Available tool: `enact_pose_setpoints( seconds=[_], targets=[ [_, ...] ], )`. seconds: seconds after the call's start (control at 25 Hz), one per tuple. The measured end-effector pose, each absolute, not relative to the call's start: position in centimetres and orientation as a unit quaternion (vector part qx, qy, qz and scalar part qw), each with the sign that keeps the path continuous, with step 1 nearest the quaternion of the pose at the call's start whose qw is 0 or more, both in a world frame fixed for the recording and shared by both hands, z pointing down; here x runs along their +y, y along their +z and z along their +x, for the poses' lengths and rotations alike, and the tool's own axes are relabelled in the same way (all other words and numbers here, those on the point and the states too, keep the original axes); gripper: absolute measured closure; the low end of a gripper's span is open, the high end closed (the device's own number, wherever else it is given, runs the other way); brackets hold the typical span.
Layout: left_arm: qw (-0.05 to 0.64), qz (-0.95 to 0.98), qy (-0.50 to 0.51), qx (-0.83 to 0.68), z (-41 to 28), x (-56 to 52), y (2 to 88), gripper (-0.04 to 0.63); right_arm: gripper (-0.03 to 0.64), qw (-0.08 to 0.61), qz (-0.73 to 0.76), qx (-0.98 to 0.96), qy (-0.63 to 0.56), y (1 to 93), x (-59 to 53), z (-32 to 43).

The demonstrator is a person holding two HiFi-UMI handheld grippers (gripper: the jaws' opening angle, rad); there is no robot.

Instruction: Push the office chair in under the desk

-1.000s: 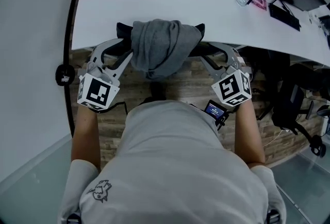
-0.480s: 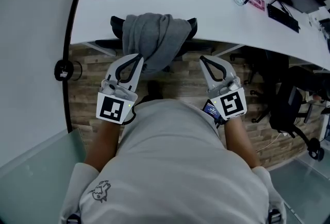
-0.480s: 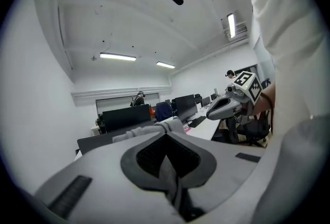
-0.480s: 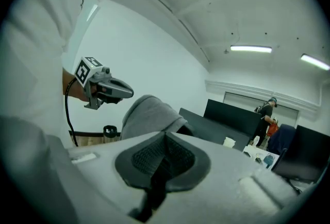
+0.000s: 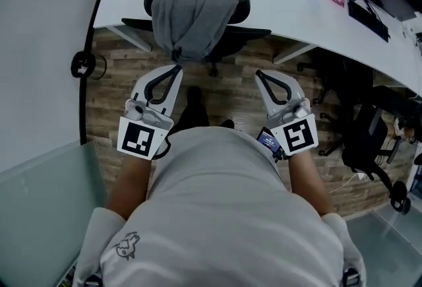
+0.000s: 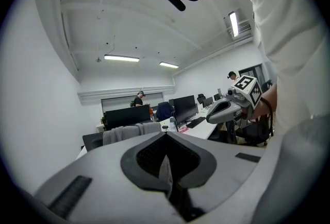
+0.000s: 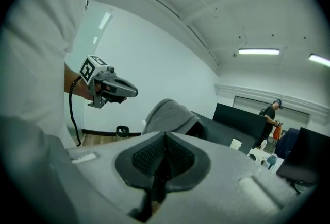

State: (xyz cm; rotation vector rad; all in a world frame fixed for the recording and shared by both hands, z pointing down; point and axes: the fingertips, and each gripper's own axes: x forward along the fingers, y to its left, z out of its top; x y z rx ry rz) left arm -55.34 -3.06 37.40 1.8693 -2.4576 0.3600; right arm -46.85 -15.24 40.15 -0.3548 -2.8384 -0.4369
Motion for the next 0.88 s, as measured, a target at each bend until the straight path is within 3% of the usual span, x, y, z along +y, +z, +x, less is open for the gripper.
enact_pose_setpoints(
  seconds=[0.52,0.88],
  targets=[
    [0.027,0.628,0.164,-0.76,-47.5,1.6,38.1,0.597,0.615,0.145,-0.129,-0.97,-0.149,41.6,-10.0,-39.1],
    [0.01,0.655,0.167,-0.737,-46.6,9.9,36.4,0.597,0.615,0.14,-0.1,-0.978,-0.121,40.3,-1.7,-38.1]
  ],
)
